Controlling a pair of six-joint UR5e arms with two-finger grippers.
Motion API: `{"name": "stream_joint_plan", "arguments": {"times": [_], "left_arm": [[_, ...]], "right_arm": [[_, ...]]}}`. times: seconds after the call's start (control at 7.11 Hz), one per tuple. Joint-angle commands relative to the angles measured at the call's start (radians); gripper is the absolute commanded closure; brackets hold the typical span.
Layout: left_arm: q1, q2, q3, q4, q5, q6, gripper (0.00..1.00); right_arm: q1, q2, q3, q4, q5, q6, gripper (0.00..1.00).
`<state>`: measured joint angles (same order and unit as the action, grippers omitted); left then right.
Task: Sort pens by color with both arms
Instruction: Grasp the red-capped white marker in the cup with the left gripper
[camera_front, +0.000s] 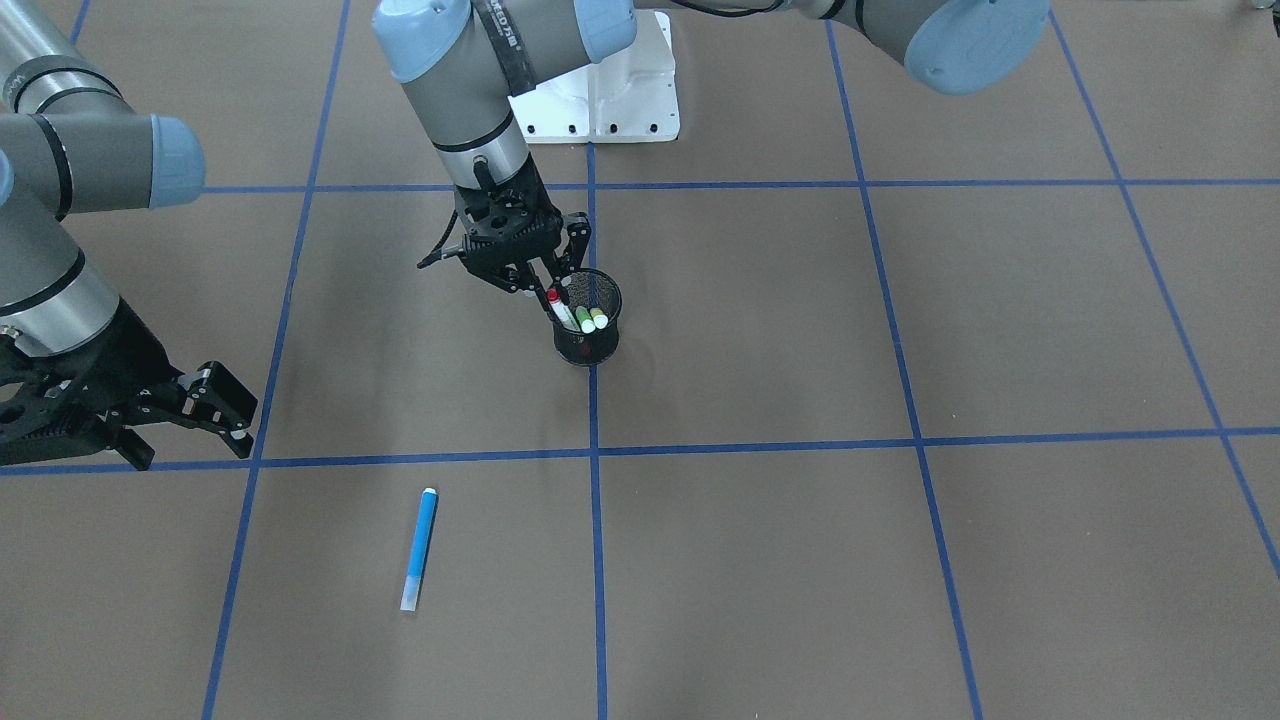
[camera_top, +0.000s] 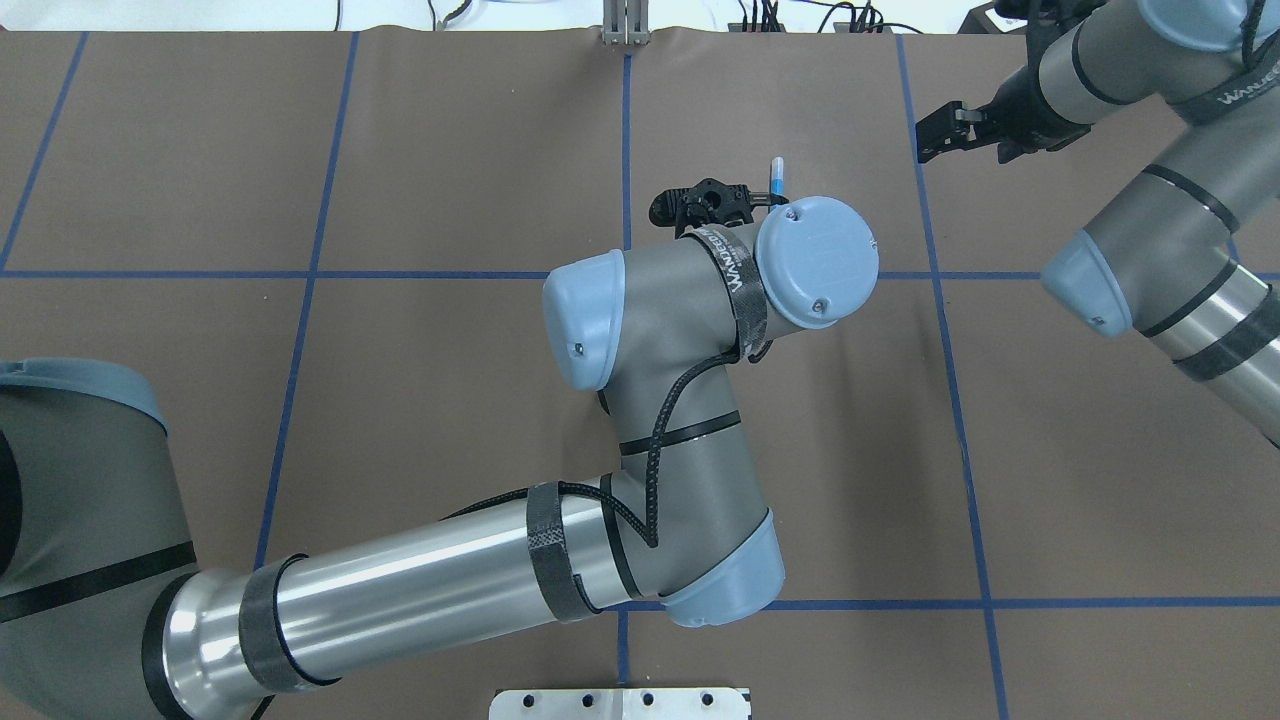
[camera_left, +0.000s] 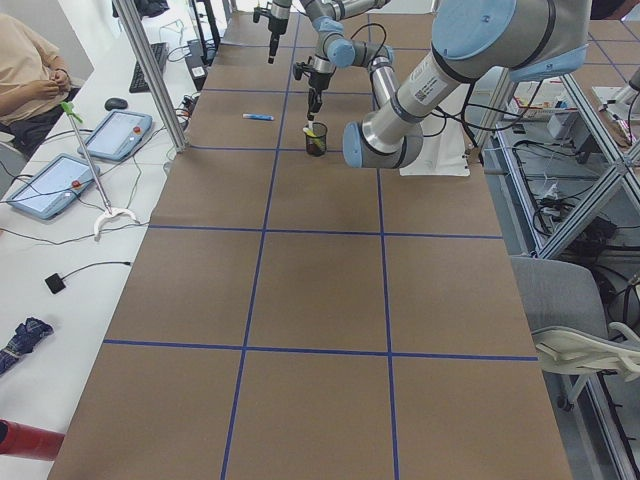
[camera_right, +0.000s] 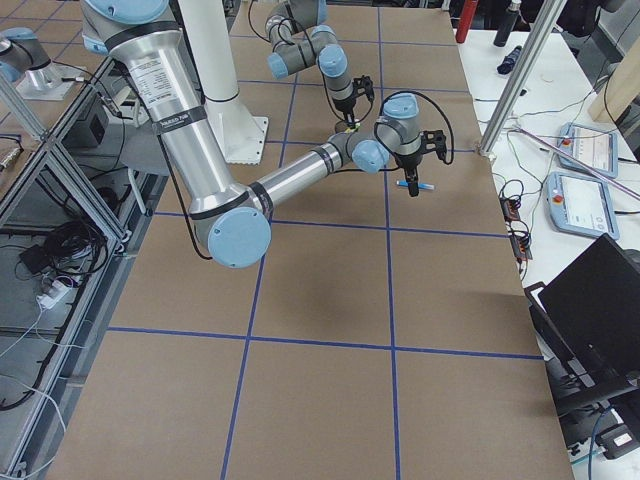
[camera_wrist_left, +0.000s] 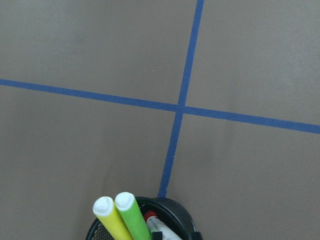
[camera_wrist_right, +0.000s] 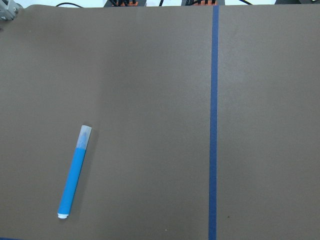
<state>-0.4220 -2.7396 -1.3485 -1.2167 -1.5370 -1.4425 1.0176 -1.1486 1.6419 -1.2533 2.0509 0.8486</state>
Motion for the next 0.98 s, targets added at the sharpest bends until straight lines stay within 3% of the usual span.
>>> {"name": "stream_joint_plan", "arguments": {"times": [0.0, 0.42, 0.84], "left_arm": [[-0.001, 0.006, -0.029, 0.003, 0.000, 0.004, 0.96], [-0.001, 0.009, -0.180, 0.124, 0.003, 0.013, 1.00], [-0.006, 0.021, -0.337, 0.143, 0.049, 0.063, 1.00]], "right_arm": [[0.001, 0.003, 0.002, 0.000, 0.000, 0.004, 0.01], [-0.001, 0.004, 0.009, 0.000, 0.002, 0.010, 0.01], [0.001, 0.003, 0.010, 0.000, 0.002, 0.009, 0.01]]}}
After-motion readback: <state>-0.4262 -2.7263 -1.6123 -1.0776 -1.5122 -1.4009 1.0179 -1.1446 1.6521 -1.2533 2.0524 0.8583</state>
